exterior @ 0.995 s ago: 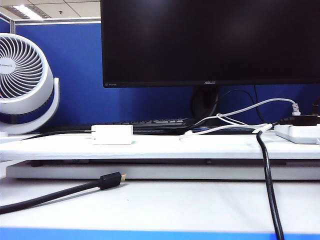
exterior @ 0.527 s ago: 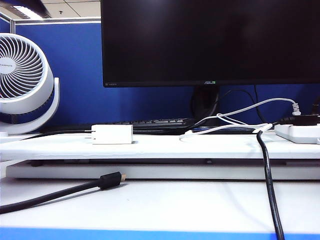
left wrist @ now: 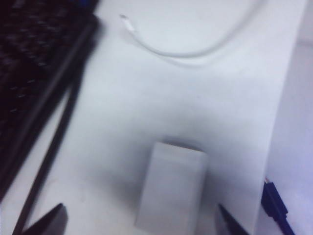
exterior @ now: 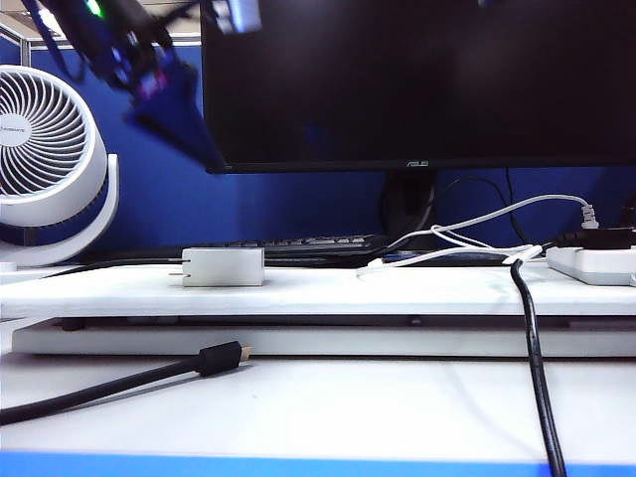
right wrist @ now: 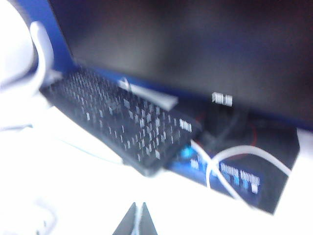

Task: Pick up the Type-C charging cable and the charging base, insert one end of the Type-C charger into the corresponding slot on the base, and finally place the plugged-in charger back on the table.

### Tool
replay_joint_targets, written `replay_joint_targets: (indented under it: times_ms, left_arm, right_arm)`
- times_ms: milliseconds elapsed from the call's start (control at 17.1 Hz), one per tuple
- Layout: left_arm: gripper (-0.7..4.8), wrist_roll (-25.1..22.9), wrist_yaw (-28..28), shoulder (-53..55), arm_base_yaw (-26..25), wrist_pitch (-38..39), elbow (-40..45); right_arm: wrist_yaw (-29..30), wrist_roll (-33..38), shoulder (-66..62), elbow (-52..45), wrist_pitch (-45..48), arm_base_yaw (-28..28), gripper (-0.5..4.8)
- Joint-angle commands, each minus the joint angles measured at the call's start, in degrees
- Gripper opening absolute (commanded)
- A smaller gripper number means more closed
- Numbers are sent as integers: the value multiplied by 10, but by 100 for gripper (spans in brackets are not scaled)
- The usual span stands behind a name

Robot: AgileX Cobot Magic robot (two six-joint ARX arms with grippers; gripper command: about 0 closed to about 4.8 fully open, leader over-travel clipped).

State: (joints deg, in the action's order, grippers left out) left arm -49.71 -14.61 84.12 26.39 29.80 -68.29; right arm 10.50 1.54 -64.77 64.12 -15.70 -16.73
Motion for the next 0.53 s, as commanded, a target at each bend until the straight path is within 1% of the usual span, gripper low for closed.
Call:
replay_joint_targets:
  times_ms: [59, 293, 351, 410, 527]
  left_arm:
    - [413, -55, 2, 26, 9, 2, -2]
    - [413, -65, -4, 53, 9, 32, -4]
    - [413, -64, -10, 67, 9, 63, -19]
    - [413, -64, -10, 75, 9, 77, -33]
    - [413, -64, -8, 98, 8, 118, -96]
  right_arm:
    - [2, -6, 2, 4, -24, 0, -1]
    - [24, -5, 2, 4, -36, 0, -1]
    - [24, -5, 2, 4, -40, 0, -1]
    - [24, -5, 2, 4, -40, 0, -1]
    - [37, -5, 2, 4, -45, 0, -1]
